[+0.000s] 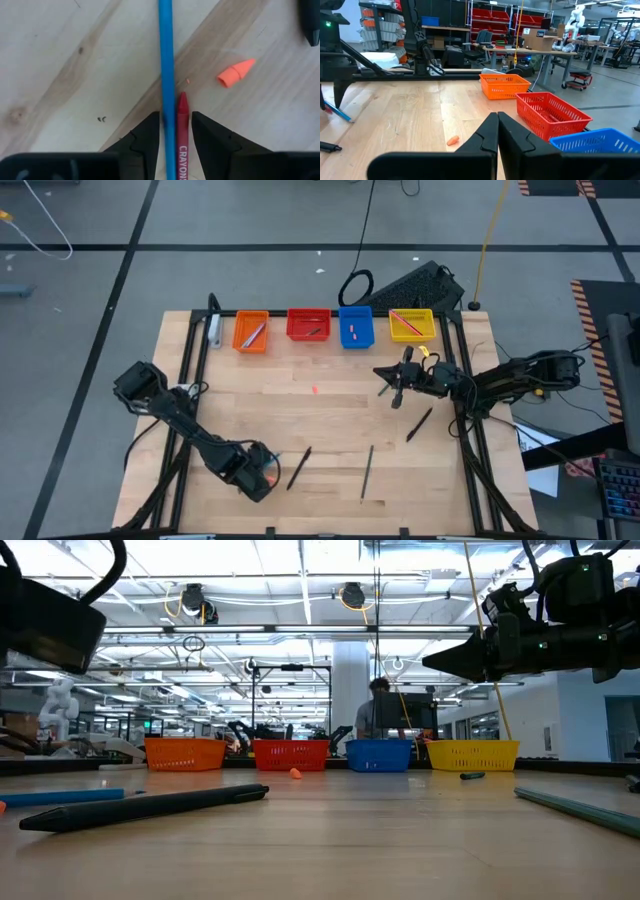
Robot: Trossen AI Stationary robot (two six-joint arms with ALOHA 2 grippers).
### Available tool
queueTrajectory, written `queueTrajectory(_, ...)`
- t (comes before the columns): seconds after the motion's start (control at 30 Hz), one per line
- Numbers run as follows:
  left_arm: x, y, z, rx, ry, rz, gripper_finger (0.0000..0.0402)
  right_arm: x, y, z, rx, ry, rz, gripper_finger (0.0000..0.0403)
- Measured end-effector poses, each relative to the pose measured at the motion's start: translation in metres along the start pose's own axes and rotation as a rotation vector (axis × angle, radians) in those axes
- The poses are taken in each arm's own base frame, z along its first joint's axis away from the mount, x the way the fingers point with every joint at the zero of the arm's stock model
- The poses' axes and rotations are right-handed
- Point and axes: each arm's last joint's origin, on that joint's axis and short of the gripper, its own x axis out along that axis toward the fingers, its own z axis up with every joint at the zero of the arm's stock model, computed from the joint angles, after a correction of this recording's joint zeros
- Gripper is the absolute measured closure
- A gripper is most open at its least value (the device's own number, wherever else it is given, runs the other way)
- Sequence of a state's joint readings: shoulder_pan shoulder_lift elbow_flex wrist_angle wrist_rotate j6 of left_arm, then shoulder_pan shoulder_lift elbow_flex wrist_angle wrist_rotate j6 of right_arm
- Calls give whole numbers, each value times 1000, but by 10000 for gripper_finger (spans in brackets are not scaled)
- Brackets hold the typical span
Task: Sort crayons/erasers/pens/pencils in bins
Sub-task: Put the blue pencil into the yellow basket
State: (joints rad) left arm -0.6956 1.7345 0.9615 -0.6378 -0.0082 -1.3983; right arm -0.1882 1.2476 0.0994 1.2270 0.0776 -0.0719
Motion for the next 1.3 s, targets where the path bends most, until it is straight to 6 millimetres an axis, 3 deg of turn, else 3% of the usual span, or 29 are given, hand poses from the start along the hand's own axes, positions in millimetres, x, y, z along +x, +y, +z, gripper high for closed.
queueTrajectory(0.4, -11, 10, 0, 44, 38, 104, 279, 0, 0, 0, 0, -2, 0, 403)
queueTrajectory(0.7, -30, 19, 17, 50, 23, 130, 276, 0, 0, 0, 4, -3, 0, 403)
queueTrajectory(1.03, -23, 20, 44, 193, -49, 71, 248, 0, 0, 0, 8, -3, 0, 403)
queueTrajectory(1.3, -11, 30, 39, 196, -32, 92, 248, 0, 0, 0, 7, -3, 0, 403)
